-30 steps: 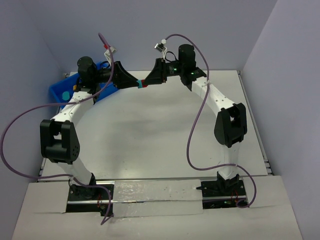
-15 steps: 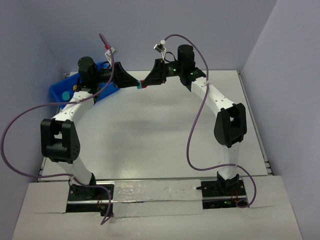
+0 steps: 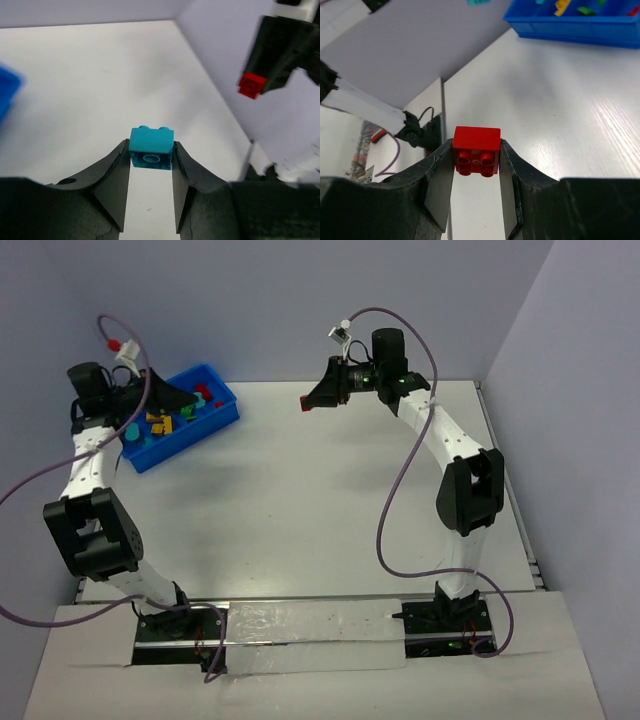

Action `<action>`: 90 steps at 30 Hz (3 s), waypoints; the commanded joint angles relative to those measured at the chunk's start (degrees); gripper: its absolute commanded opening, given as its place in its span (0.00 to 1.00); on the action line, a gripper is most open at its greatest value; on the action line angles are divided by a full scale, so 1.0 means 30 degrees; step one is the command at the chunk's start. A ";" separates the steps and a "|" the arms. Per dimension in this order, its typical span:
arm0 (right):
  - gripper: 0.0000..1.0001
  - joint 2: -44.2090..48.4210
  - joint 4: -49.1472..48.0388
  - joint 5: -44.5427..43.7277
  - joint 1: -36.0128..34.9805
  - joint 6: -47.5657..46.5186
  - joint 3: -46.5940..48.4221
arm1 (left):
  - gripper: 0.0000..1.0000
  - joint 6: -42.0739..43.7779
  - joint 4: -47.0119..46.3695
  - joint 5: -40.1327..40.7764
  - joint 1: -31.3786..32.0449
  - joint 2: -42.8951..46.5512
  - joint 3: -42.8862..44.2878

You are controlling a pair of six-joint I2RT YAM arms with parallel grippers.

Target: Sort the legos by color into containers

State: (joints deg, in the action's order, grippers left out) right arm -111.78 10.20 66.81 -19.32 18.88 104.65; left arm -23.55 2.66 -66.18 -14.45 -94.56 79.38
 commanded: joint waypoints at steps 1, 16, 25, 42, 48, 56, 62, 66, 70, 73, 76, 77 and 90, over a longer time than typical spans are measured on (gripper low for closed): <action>0.00 0.1454 0.3460 -0.2826 -0.0064 -0.3475 0.0791 | 0.00 0.3985 0.4816 0.4847 -0.1841 0.1180 0.1667; 0.00 0.1914 0.4394 -0.5690 -0.0226 -0.4961 0.0259 | 0.00 0.7486 0.6715 1.6733 -0.2552 -0.2318 0.4684; 0.00 0.1899 0.4551 -0.5894 -0.0416 -0.5269 0.0080 | 0.04 0.9431 0.7960 1.7974 -0.2537 -0.4808 0.6060; 0.00 0.1418 0.4892 -0.6070 -0.0445 -0.5503 0.0633 | 0.37 0.9860 0.8859 1.9479 -0.2537 -0.7321 0.6842; 0.00 0.1287 0.4522 -0.6206 -0.0533 -0.5159 0.0944 | 0.59 0.9638 0.8780 1.9252 -0.2541 -0.7385 0.7192; 0.00 0.1166 0.3164 -0.8005 -0.0592 -0.2377 0.1376 | 0.72 0.8587 0.7682 1.5282 -0.2825 -0.5724 0.7131; 0.00 0.0495 0.1319 -0.9359 -0.0784 0.3784 0.2187 | 0.74 0.3711 0.3456 0.8278 -0.1468 -0.2679 0.5583; 0.00 0.0064 0.0138 -0.9938 -0.0884 0.6612 0.2551 | 0.73 0.2558 0.1125 0.7733 0.1264 -0.0749 0.3882; 0.00 -0.0381 -0.0729 -0.9459 -0.0914 0.7757 0.2865 | 0.73 0.2540 -0.0232 0.7687 0.3528 0.0455 0.2795; 0.00 -0.0534 -0.2677 -0.7830 -0.0914 0.8393 0.2469 | 0.73 0.2316 -0.3030 0.6235 0.4711 0.1220 0.1331; 0.00 -0.0702 -0.4094 -0.5978 -0.0914 0.8755 0.2390 | 0.74 0.3238 -0.6181 0.5844 0.6193 0.1997 -0.0142; 0.00 -0.0734 -0.4189 -0.5211 -0.0914 0.8890 0.2232 | 0.74 0.3683 -0.6453 0.5629 0.6424 0.2070 -0.0230; 0.00 -0.0504 -1.0533 0.0331 -0.1002 1.1387 0.0215 | 0.75 1.0297 -0.6864 0.3033 0.9269 0.3089 -0.0312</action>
State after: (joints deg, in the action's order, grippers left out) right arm -114.39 -16.71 63.29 -21.69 52.14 105.75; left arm -1.15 -15.25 -53.60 11.44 -89.05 77.54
